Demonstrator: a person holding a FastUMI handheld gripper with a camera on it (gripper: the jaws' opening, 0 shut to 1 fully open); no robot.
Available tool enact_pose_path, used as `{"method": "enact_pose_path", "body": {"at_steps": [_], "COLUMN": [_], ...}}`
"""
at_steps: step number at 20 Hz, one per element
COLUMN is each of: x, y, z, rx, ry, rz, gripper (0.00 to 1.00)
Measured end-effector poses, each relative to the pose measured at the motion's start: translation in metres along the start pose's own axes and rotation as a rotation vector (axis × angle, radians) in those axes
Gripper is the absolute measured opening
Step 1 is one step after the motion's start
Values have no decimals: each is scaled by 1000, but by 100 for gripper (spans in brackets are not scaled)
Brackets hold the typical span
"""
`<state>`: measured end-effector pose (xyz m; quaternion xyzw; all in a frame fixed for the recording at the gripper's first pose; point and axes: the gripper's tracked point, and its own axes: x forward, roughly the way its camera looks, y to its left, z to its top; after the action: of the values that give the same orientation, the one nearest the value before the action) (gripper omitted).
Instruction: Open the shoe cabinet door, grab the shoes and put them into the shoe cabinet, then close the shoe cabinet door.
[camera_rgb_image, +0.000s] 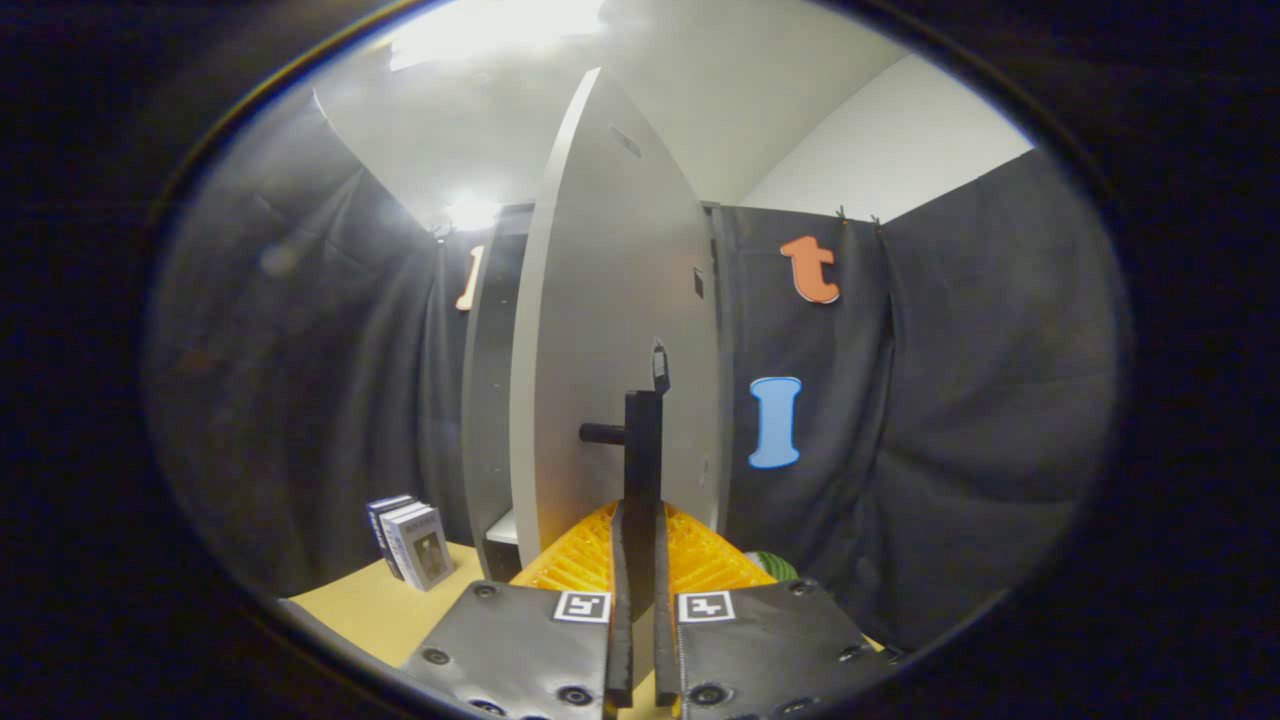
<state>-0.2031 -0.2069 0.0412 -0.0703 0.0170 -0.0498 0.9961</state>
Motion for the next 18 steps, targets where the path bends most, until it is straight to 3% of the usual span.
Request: {"method": "enact_pose_path", "body": {"at_steps": [10, 18], "x": [-15, -40], "y": [-88, -143], "z": [-2, 13], "rx": [67, 94], "ry": [24, -47], "rz": [-188, -322], "gripper": [5, 2]}}
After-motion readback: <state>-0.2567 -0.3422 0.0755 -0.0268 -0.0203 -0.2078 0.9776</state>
